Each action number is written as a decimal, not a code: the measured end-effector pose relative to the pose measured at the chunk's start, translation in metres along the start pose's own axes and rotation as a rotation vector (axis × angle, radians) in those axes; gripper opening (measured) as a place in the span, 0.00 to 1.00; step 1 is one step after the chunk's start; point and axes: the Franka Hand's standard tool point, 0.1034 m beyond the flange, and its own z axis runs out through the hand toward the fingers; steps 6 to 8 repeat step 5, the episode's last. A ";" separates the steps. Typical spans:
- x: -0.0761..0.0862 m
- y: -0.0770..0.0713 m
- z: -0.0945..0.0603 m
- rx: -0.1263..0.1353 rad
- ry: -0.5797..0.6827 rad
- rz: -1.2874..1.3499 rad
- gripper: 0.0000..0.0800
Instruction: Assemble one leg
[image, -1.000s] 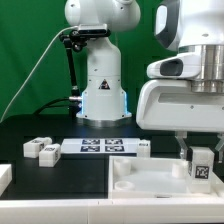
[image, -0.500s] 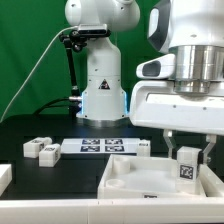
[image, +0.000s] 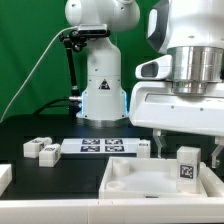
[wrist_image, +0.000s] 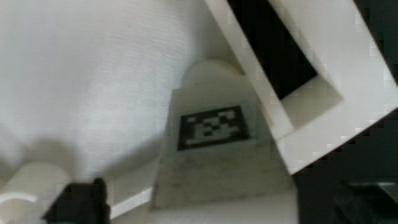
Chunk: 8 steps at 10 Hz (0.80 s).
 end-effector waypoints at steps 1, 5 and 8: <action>0.000 0.000 0.000 0.000 0.000 0.000 0.80; 0.000 0.000 0.000 0.000 0.000 0.000 0.81; 0.000 0.000 0.000 0.000 0.000 0.000 0.81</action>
Offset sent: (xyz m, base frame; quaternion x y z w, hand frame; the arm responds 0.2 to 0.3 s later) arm 0.0000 0.0000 0.0000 0.0000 0.0000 0.0000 1.0000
